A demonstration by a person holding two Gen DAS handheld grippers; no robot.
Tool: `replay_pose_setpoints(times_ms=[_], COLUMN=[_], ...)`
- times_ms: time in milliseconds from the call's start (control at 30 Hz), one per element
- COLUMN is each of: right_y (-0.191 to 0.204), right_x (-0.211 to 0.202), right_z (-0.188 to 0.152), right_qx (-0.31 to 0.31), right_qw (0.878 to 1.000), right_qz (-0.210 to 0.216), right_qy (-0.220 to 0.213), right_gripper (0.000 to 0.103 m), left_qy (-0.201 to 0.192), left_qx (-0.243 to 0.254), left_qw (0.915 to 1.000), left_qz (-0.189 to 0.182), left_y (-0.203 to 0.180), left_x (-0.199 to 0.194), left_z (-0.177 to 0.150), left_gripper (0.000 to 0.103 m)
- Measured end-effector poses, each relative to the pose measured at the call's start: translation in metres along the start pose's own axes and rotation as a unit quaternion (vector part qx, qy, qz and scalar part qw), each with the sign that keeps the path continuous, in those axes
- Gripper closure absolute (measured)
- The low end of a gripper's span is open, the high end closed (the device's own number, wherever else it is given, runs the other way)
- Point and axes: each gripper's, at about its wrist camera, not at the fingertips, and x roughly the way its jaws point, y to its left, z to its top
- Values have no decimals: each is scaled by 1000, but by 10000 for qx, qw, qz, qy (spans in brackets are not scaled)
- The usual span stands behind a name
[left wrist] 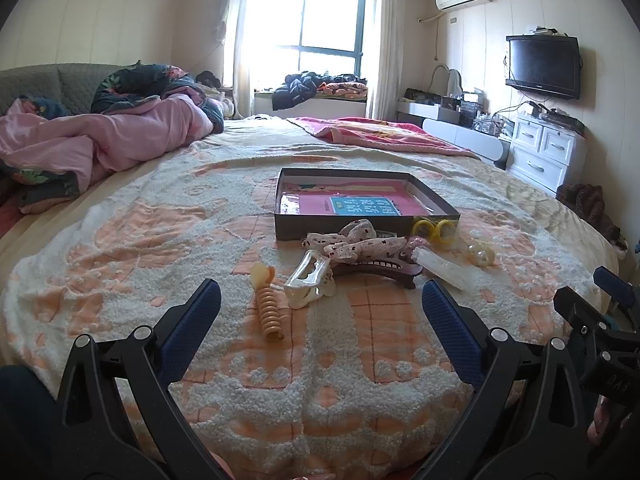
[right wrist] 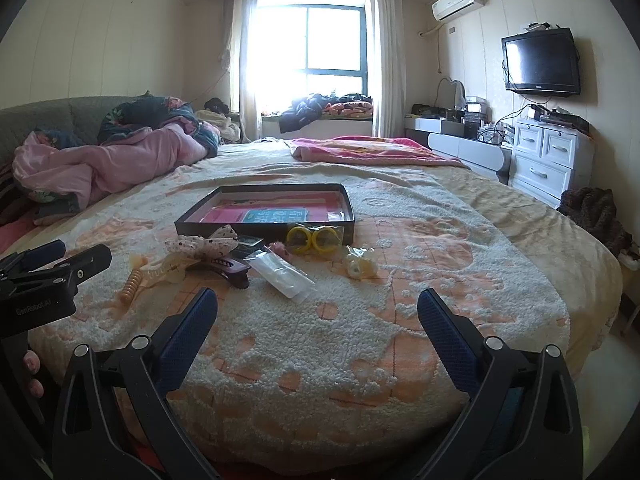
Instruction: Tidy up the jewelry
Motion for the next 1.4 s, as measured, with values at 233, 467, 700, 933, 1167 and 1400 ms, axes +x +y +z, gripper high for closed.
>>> replay_pose_setpoints(times_ms=[233,467,700,933,1167,1400], right_y=[0,0,0,0,-1,-1], right_x=[-1,-2,-3,-3,-4,-5], right_z=[1,2,3,4,3,8], right_qx=[10,17,20,21,35,33], right_qw=[10000,10000,10000,10000,10000,9999], right_qz=[-3,-7,-9,-11,-18,-23], right_qy=[-17,-29,-46,-62,-71,-93], right_gripper=[6,6,6,6,6,6], left_qy=[-8,-29,-35,-40,-55,-77], left_qx=[7,10,16,36,51,50], left_qw=[10000,10000,10000,10000,10000,10000], left_qz=[30,24,29,11,13,3], left_y=[-1,2,2,5,3,6], left_x=[0,-1,-2,0,-1,0], left_z=[0,3,3,7,5,8], left_gripper=[11,11,11,11,11,11])
